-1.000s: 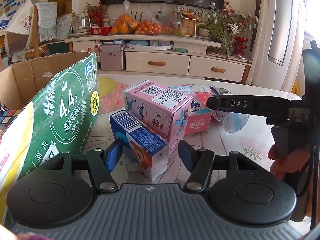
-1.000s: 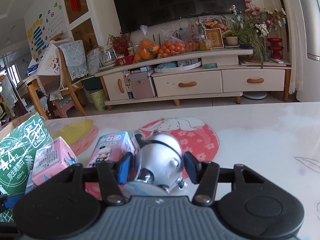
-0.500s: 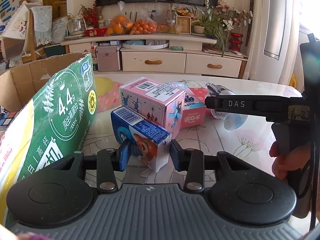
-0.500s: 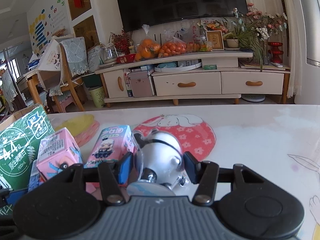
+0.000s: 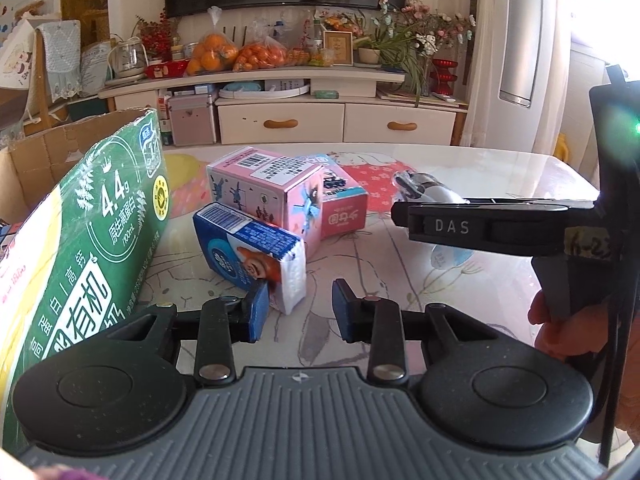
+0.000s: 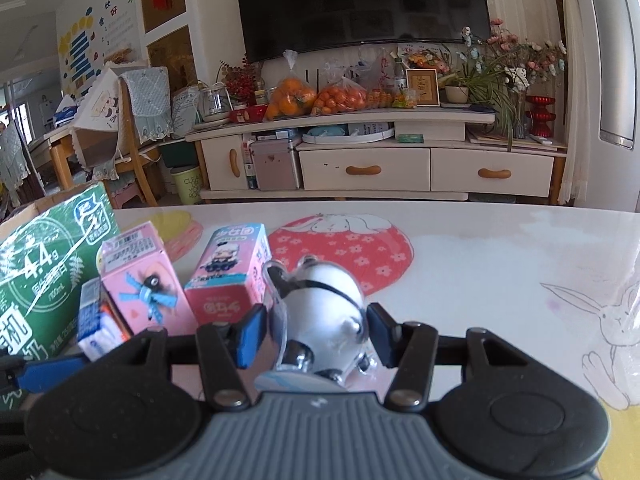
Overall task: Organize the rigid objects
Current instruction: 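Grasp the blue-and-white drink carton with the left gripper while the right gripper lifts the toy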
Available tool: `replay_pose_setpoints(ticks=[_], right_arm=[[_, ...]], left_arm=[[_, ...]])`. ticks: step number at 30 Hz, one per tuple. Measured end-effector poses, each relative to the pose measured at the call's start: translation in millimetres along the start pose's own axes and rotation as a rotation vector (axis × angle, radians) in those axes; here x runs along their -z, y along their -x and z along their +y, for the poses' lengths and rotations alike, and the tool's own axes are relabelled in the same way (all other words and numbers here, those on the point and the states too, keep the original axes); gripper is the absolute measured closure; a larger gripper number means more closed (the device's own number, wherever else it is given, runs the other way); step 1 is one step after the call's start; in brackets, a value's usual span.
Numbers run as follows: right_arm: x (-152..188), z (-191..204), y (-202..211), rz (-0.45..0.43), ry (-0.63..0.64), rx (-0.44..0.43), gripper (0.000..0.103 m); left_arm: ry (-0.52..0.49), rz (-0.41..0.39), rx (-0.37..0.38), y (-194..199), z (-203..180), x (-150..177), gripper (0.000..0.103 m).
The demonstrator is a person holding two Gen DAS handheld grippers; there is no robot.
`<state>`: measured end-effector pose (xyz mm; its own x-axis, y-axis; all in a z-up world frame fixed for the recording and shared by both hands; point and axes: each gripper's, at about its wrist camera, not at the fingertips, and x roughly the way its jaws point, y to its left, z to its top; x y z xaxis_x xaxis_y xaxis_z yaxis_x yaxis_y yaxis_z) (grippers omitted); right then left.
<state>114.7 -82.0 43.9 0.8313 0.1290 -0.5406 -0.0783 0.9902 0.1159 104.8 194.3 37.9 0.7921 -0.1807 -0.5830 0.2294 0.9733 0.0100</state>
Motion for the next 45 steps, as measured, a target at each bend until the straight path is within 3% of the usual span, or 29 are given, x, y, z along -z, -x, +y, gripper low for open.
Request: replay_pose_setpoints(ticks=[11, 14, 18, 23, 25, 27, 33, 35, 40, 44, 45], right_arm=[[18, 11, 27, -0.002, 0.049, 0.037, 0.049], [20, 10, 30, -0.003, 0.04, 0.043, 0.049], [21, 9, 29, -0.004, 0.035, 0.041, 0.049], [21, 8, 25, 0.011, 0.036, 0.036, 0.048], [21, 6, 23, 0.021, 0.028, 0.024, 0.045], [20, 6, 22, 0.023, 0.024, 0.017, 0.034], [18, 8, 17, 0.035, 0.045, 0.026, 0.028], [18, 9, 16, 0.038, 0.054, 0.036, 0.028], [18, 11, 13, 0.047, 0.066, 0.05, 0.029], [18, 11, 11, 0.065, 0.069, 0.06, 0.048], [18, 12, 11, 0.065, 0.071, 0.06, 0.049]], left_arm=[[0.043, -0.015, 0.007, 6, 3, 3, 0.061], [0.094, -0.023, -0.021, 3, 4, 0, 0.046], [0.152, -0.028, -0.051, -7, 5, -8, 0.037], [0.191, -0.056, -0.101, -17, 5, -23, 0.009], [0.196, -0.05, -0.13, -23, 6, -26, 0.007], [0.222, -0.03, -0.15, -31, 11, -28, 0.007], [0.268, 0.015, -0.178, -47, 24, -27, 0.021], [0.276, 0.029, -0.174, -49, 27, -26, 0.047], [0.284, 0.058, -0.162, -48, 30, -26, 0.066], [0.27, 0.065, -0.162, -40, 31, -23, 0.074], [0.263, 0.066, -0.159, -38, 29, -22, 0.075]])
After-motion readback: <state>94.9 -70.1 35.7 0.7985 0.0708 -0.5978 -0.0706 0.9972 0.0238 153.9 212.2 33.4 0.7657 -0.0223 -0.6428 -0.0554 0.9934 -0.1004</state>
